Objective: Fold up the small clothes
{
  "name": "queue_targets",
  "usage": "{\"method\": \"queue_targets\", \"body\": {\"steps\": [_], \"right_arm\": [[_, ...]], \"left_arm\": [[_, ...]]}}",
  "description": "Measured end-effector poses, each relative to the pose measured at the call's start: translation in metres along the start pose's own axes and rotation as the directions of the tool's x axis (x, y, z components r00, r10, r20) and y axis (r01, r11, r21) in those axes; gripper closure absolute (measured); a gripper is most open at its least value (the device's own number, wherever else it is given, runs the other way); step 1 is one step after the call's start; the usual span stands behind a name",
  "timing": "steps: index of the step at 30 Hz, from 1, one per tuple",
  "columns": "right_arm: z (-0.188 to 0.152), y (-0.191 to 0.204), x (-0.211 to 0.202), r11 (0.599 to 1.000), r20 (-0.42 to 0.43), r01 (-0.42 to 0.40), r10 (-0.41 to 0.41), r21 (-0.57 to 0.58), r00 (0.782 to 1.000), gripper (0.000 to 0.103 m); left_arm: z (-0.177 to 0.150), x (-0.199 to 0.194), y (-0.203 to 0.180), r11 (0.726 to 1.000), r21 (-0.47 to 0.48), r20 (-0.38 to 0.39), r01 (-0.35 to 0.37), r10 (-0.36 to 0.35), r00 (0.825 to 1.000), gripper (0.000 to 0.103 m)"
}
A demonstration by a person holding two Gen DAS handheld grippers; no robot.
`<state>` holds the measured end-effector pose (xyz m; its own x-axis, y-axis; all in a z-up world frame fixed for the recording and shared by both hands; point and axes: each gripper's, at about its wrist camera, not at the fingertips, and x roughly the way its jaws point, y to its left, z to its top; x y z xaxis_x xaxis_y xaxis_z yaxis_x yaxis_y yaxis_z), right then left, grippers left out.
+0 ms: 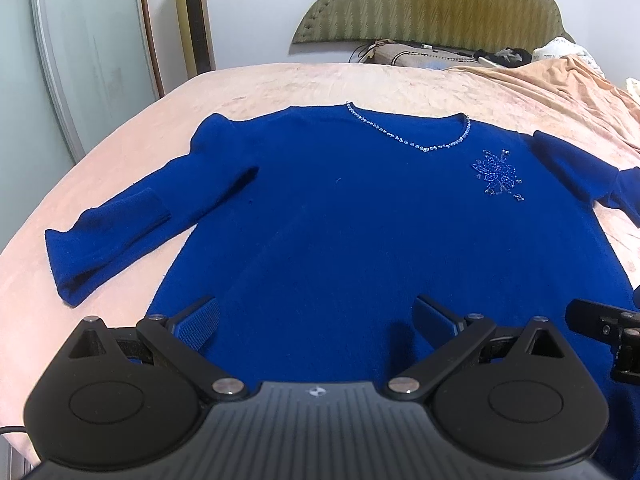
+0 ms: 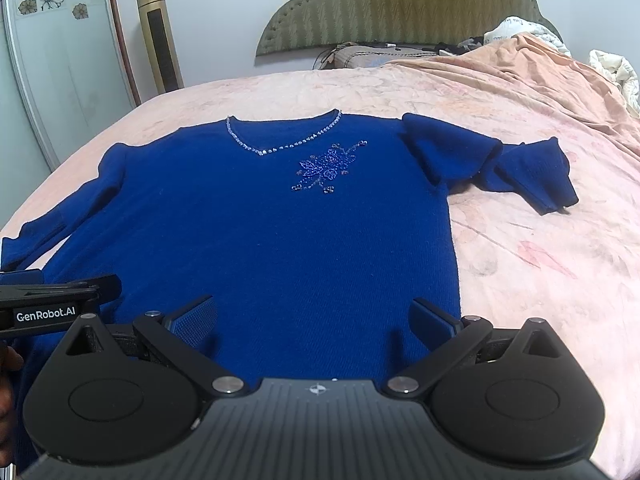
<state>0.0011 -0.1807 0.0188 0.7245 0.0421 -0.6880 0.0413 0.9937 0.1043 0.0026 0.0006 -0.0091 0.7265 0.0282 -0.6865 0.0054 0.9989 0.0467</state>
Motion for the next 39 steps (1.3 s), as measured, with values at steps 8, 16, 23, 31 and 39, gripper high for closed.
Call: {"method": "queue_targets", "body": {"steps": [8,16,23,31,39], "right_arm": [[0.0,0.001,-0.001,1.0,0.011,-0.009,0.009,-0.006,1.0,0.0],[0.001,0.002,0.0,1.0,0.01,-0.012,0.012,-0.006,1.0,0.0],[0.003,0.002,-0.002,1.0,0.019,-0.014,0.014,-0.008,1.0,0.0],[0.006,0.001,-0.006,1.0,0.036,-0.023,0.023,-0.006,0.999,0.0],[0.007,0.002,-0.012,0.999,0.058,-0.032,0.034,-0.026,0.998,0.0]], "left_arm": [[0.001,0.002,-0.002,1.0,0.004,-0.004,-0.002,0.002,1.0,0.0],[0.001,0.0,-0.007,0.999,0.032,0.005,-0.019,0.019,1.0,0.0],[0.003,-0.002,-0.01,0.999,0.041,0.009,-0.029,0.028,1.0,0.0],[0.006,-0.001,-0.007,0.999,0.02,-0.006,-0.033,0.034,0.999,0.0],[0.009,-0.004,-0.005,0.999,0.009,-0.015,-0.04,0.041,0.999,0.0]]}}
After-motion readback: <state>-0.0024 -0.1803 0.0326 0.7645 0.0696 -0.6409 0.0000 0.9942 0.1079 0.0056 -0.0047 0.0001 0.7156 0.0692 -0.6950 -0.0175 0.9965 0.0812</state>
